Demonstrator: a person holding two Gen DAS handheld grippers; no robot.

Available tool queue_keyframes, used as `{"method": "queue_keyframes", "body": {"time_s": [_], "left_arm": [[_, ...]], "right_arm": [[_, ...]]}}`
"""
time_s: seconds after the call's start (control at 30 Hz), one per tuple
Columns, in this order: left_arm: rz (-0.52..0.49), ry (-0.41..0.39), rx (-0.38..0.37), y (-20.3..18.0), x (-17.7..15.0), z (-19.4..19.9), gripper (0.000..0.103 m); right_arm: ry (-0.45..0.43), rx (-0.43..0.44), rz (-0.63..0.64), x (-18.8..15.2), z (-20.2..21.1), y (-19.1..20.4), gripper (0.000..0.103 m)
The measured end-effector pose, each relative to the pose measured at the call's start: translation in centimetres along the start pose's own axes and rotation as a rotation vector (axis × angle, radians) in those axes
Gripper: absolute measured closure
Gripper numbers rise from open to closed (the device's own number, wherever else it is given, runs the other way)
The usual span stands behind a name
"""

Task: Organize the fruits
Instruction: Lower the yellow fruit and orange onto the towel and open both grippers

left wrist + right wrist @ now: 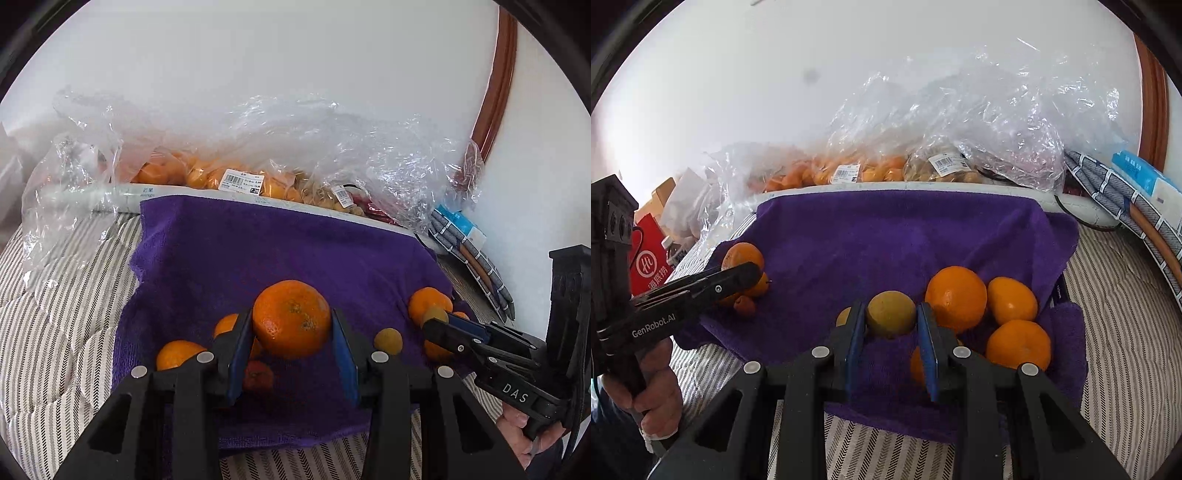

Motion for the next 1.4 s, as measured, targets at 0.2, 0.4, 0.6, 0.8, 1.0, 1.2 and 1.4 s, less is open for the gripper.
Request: {"method": "queue_keyframes", "body": {"time_s": [0.2, 0.4, 0.6, 0.8, 1.0, 1.2, 1.4], "left_arm": [[-0.002, 0.006, -0.011, -0.1, -0.1, 0.0, 0.064], [-0.023, 0.011, -0.034, -0.6, -0.2, 0.1, 0.063], [-0.038, 0.033, -0.054, -1.1, -0.5, -0.2, 0.063], [-0.034, 0.061, -0.049, -1.1, -0.8, -0.7, 0.063], [-0.036, 0.086, -0.035, -1.0, -0.9, -1.2, 0.063], [-0.031, 0.088, -0.024, -0.9, -0.9, -1.3, 0.063], [-0.032, 0.096, -0.016, -0.9, -1.0, -1.4, 0.063]], "right_arm": [[-0.02, -0.015, 0.0, 0.0, 0.4, -0.1, 0.074], [-0.023, -0.018, 0.0, -0.2, 0.5, -0.1, 0.074], [-0.052, -0.045, -0.018, 0.2, 1.1, -1.1, 0.069], [-0.044, -0.066, -0.067, 0.4, 0.8, -2.6, 0.068], [-0.033, -0.079, -0.063, 0.2, 0.4, -2.5, 0.068], [-0.054, -0.091, -0.059, 0.3, 0.7, -2.4, 0.064], [-0.042, -0.095, -0.064, 0.2, 0.4, -2.6, 0.063]]}}
Point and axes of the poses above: each gripper's, at about its wrist camera, not at the fingertips, and z roughly against the way its jaws point, y to its left, x to its top, the point moved 6 cm from there along -z, roughly the way its jaws point, and after that the axes turned 10 degrees about -x, right-handed, at the moved point
